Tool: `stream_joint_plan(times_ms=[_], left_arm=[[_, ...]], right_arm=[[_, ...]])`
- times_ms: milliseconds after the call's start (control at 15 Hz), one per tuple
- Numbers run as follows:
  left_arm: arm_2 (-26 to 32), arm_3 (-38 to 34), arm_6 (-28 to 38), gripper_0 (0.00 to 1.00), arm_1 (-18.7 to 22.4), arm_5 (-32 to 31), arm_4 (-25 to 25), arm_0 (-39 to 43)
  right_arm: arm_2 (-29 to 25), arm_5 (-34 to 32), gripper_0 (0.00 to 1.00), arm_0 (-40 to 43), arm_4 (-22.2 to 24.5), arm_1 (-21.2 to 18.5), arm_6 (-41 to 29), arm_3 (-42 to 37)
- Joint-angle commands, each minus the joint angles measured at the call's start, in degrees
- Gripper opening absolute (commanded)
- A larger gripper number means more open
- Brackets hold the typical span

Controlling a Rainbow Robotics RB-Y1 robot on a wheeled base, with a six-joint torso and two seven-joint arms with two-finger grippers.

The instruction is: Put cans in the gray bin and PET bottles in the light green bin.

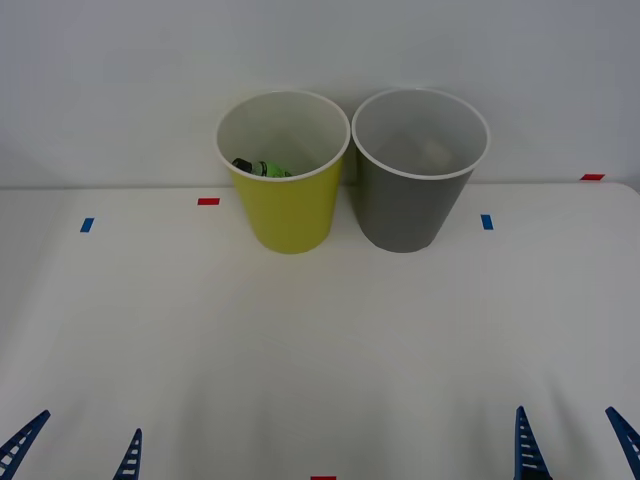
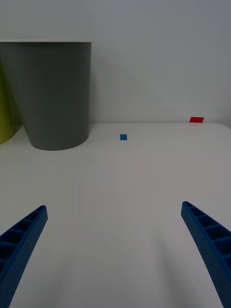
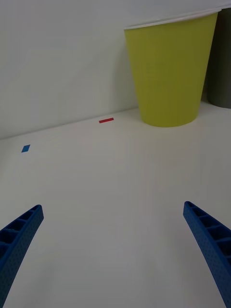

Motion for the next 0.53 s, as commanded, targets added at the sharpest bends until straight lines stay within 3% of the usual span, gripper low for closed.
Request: stream_joint_plan(times_ms=[67,533], left_arm=[[-0.01,0.00,-0.01,1.00,0.00,0.02,0.01,0.00],[-0.01,0.00,-0.01,1.00,0.00,0.02,0.01,0.00]], right_arm=[[0.00,0.00,0.96,0.00,0.00,0.00,0.00,0.00],[0.00,0.00,0.96,0.00,0.00,0.00,0.00,0.00]])
